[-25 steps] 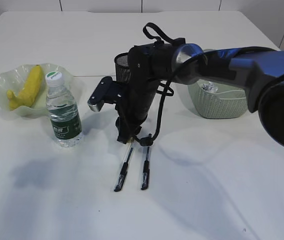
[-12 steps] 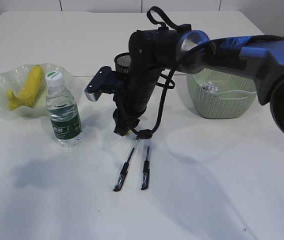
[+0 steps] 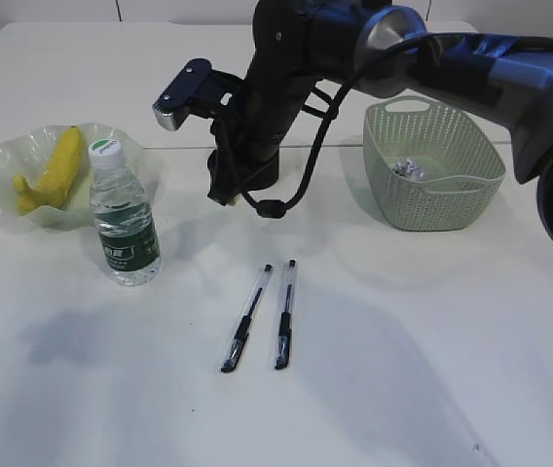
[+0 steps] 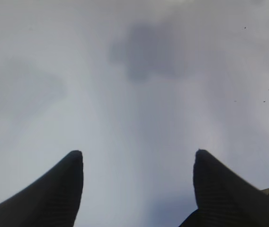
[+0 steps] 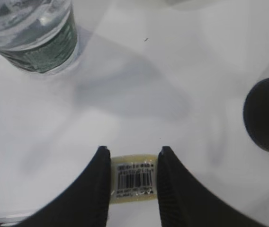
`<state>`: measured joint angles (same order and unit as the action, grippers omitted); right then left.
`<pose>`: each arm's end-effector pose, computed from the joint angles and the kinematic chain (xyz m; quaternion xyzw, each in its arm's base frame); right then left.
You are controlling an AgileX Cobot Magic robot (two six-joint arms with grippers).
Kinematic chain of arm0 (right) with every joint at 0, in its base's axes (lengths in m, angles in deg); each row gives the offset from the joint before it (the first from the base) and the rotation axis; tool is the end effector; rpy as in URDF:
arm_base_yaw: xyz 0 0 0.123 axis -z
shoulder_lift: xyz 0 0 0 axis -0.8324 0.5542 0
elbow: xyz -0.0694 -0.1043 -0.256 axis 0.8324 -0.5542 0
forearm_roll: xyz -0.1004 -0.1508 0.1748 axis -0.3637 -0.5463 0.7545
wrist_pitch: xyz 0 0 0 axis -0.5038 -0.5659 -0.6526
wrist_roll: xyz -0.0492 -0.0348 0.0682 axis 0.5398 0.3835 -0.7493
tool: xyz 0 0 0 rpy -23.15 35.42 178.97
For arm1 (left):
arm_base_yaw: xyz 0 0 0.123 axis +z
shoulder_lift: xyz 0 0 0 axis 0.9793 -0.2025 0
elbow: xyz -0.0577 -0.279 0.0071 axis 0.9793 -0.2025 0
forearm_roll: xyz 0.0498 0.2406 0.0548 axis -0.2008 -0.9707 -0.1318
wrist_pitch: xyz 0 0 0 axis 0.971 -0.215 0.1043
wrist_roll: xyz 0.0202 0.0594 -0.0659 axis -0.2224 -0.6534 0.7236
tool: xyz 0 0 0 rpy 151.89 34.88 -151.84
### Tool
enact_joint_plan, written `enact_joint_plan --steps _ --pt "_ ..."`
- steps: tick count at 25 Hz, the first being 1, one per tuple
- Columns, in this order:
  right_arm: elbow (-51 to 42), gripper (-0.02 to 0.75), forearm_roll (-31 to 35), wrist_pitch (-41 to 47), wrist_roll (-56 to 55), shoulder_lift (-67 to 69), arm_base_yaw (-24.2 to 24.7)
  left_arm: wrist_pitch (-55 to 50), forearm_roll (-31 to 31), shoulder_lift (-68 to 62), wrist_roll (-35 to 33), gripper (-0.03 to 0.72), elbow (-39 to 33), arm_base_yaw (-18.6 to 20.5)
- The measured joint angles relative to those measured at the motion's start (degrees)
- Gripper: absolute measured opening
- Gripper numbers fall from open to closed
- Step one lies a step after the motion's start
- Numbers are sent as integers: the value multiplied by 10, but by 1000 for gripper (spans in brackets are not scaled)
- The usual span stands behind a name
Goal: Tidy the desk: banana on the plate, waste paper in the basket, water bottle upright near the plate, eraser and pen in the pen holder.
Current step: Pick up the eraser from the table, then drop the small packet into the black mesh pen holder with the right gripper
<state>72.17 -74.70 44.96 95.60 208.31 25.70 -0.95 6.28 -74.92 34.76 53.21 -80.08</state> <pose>0.4441 0.2775 0.2077 -0.5707 0.7859 0.0491 0.2329 0.2131 -0.0225 0.2764 0.0389 0.9784 -0.0879 0.1829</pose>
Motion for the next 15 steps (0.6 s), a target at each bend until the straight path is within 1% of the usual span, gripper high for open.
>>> enact_joint_plan --steps 10,15 --pt "21 192 6 -6 -12 0 44 0 2 0 -1 514 0 0" --pt "21 190 16 -53 -12 0 52 0 2 0 -3 514 0 0"
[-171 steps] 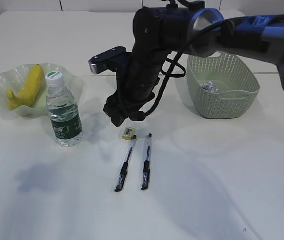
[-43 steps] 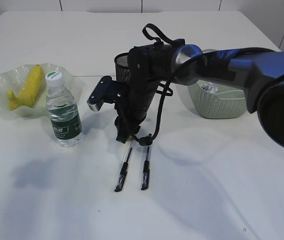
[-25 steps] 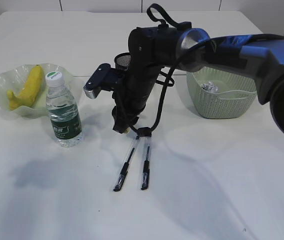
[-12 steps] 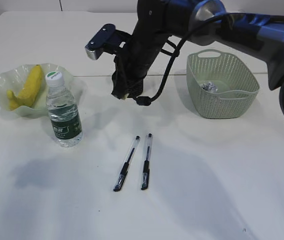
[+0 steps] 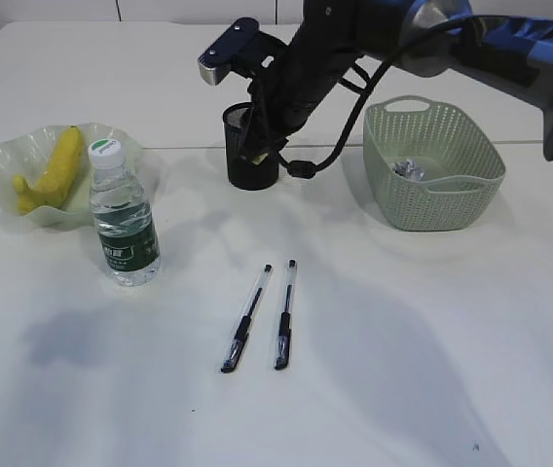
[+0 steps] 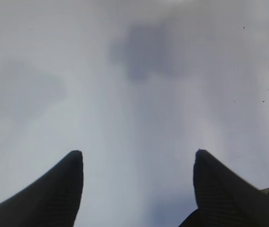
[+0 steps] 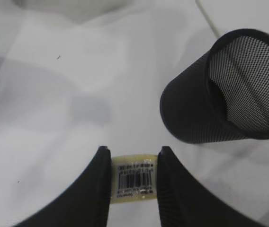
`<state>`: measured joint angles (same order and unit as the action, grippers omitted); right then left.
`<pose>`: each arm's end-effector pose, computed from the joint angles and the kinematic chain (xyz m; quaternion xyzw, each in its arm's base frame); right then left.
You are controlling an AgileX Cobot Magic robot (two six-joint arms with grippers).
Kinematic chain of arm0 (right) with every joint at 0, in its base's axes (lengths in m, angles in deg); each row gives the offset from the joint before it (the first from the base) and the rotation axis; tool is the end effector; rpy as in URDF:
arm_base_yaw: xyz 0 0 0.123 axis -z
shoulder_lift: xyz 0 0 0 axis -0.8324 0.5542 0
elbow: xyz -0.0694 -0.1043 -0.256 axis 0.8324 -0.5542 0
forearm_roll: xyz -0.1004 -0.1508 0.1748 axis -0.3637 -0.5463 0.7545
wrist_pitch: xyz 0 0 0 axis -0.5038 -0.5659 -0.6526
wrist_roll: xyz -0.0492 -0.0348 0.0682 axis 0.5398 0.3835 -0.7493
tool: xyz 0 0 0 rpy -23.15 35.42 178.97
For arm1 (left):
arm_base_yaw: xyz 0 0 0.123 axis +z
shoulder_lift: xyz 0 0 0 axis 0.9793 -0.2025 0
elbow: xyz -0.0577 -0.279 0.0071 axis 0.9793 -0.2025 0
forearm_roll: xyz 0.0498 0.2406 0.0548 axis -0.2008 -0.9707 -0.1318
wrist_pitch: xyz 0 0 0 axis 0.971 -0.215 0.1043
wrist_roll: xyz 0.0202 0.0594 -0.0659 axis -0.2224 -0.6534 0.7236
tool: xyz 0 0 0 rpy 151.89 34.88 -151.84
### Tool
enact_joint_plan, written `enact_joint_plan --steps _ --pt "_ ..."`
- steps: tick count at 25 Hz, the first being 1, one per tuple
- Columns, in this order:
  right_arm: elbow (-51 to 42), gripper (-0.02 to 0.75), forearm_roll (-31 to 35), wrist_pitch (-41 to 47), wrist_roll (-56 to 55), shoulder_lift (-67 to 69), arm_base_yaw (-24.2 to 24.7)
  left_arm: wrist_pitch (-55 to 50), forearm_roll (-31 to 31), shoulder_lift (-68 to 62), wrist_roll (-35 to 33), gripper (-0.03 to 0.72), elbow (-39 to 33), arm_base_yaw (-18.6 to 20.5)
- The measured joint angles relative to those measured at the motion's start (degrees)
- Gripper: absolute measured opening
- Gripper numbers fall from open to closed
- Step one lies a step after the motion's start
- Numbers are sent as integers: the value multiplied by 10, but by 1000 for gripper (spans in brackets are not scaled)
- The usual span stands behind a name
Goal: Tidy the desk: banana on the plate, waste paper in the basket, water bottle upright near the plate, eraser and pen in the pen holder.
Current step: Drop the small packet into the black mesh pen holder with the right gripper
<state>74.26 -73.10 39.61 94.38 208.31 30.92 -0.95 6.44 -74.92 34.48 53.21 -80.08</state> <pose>0.4760 0.2414 0.2230 -0.5100 0.8058 0.0436 0.2978 0.2131 -0.0227 0.2765 0.0407 0.9782 -0.0887 0.1832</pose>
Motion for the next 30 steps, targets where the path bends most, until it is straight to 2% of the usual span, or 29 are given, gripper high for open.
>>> enact_joint_plan --steps 7,18,30 --pt "0 190 12 -75 -1 0 7 0 1 0 0 514 0 0" --pt "0 188 120 -180 -1 1 46 0 2 0 0 514 0 0" --pt "0 188 193 -230 6 20 49 0 2 0 0 514 0 0"
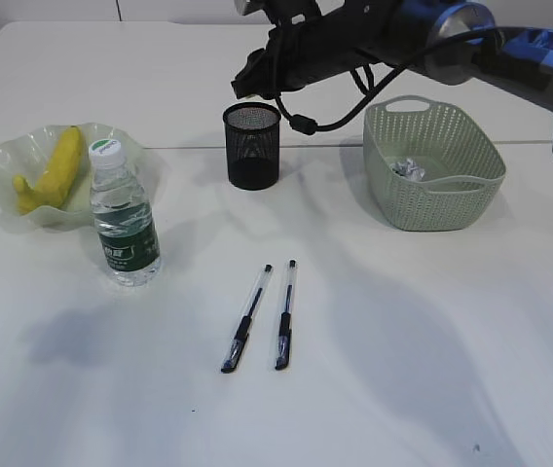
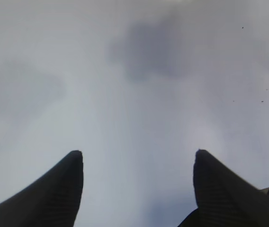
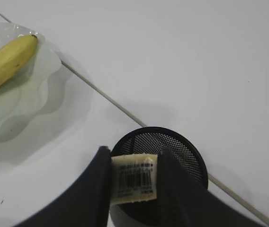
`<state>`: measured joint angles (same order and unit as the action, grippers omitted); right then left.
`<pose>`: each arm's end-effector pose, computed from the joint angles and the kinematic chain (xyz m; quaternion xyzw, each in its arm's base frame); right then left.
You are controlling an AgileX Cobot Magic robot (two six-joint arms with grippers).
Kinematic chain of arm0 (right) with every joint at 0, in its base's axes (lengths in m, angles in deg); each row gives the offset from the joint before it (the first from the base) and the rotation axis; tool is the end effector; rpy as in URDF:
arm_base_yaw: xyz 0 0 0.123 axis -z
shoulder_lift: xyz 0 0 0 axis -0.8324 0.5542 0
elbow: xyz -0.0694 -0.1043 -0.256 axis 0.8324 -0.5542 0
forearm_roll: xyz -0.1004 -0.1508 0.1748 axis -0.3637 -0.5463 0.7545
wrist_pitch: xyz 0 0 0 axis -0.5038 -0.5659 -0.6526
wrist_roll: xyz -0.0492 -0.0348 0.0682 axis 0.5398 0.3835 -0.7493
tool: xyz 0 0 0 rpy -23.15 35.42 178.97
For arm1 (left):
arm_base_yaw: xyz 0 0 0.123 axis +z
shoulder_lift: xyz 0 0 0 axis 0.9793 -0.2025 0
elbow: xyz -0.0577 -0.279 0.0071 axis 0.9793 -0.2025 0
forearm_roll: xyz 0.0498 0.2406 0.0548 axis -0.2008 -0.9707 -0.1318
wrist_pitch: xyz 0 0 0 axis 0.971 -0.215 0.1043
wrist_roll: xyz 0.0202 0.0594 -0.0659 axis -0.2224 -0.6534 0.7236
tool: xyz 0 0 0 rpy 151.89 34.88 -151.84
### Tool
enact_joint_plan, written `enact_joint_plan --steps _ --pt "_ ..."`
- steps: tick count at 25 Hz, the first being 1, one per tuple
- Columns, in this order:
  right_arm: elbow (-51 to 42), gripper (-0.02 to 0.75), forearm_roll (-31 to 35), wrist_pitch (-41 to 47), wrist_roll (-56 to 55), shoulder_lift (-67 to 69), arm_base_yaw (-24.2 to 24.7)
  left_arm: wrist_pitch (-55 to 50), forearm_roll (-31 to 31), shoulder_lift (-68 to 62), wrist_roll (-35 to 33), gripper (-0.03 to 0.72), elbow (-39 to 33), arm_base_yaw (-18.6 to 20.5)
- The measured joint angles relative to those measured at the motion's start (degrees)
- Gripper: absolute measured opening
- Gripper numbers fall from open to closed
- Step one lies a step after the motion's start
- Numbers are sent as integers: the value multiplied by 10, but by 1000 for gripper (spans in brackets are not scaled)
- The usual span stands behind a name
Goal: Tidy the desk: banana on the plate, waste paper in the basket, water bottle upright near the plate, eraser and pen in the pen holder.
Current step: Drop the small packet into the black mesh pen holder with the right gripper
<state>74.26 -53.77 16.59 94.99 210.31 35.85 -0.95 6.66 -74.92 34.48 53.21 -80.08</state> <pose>0.5200 0.2190 0.2341 -0.3379 0.8009 0.1263 0.4780 0.2131 -0.0230 0.2765 0.0399 0.9781 -0.0904 0.1832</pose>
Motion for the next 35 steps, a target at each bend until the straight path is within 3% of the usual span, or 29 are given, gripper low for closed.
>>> enact_joint_plan --steps 23,35 --pt "0 187 127 -93 39 33 0 -1 1 0 -1 514 0 0" --pt "0 187 135 -109 54 33 0 -1 1 0 -1 514 0 0"
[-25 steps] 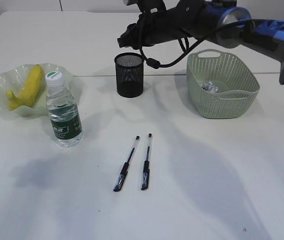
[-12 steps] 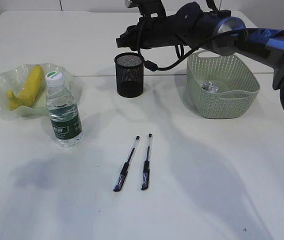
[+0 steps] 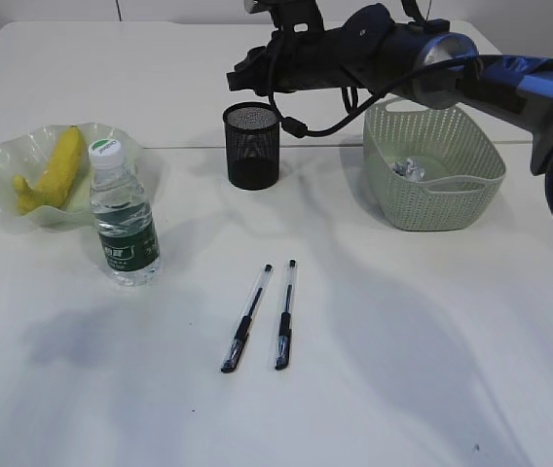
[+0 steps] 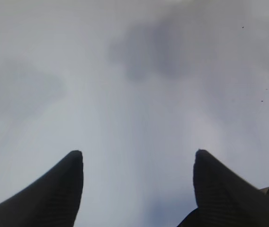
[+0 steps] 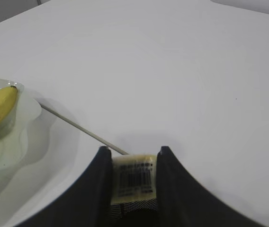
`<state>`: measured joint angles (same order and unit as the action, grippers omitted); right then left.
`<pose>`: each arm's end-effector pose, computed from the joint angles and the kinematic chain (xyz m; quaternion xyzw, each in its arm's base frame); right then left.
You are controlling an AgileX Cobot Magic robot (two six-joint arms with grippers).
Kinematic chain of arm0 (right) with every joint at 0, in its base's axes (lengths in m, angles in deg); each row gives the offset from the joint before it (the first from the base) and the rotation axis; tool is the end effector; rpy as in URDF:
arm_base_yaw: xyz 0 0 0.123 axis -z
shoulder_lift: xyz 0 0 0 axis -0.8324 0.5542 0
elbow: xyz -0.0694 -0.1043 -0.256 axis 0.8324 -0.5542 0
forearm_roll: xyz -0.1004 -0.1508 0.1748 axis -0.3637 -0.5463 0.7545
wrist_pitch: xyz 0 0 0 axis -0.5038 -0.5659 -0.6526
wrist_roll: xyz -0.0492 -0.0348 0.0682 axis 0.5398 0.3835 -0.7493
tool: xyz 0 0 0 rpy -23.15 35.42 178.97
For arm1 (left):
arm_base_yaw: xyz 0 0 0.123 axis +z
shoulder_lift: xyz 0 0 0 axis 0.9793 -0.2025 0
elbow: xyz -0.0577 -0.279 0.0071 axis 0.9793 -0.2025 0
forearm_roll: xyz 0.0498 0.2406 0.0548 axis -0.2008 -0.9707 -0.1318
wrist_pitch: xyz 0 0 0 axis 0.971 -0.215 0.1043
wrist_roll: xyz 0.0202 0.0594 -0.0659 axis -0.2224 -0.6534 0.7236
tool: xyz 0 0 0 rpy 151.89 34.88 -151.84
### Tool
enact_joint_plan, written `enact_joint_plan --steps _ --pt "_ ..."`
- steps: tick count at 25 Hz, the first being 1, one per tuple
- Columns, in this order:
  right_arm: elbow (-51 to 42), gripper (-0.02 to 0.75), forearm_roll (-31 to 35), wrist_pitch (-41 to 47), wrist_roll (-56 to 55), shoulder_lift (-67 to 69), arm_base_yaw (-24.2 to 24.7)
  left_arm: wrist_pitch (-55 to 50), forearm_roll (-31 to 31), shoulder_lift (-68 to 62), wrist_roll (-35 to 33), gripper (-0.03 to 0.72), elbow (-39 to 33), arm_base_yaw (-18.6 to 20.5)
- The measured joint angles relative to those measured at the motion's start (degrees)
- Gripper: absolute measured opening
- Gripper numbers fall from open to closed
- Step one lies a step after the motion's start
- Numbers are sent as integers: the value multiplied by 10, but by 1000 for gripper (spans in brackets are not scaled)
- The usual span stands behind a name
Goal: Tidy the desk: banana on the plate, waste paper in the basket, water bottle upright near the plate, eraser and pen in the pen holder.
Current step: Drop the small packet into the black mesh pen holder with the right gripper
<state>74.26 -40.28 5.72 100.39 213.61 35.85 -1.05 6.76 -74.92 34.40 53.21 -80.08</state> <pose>0.5350 0.2224 0.2180 -0.2598 0.7876 0.1599 0.5354 0.2129 -0.0232 0.2765 0.0403 0.9781 -0.0912 0.1825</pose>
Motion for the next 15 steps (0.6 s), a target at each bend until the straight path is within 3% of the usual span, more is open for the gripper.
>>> enact_joint_plan --steps 6,15 --pt "0 194 0 0 6 0 0 0 0 0 0 514 0 0" --pt "0 272 0 0 7 0 0 0 0 0 0 514 0 0"
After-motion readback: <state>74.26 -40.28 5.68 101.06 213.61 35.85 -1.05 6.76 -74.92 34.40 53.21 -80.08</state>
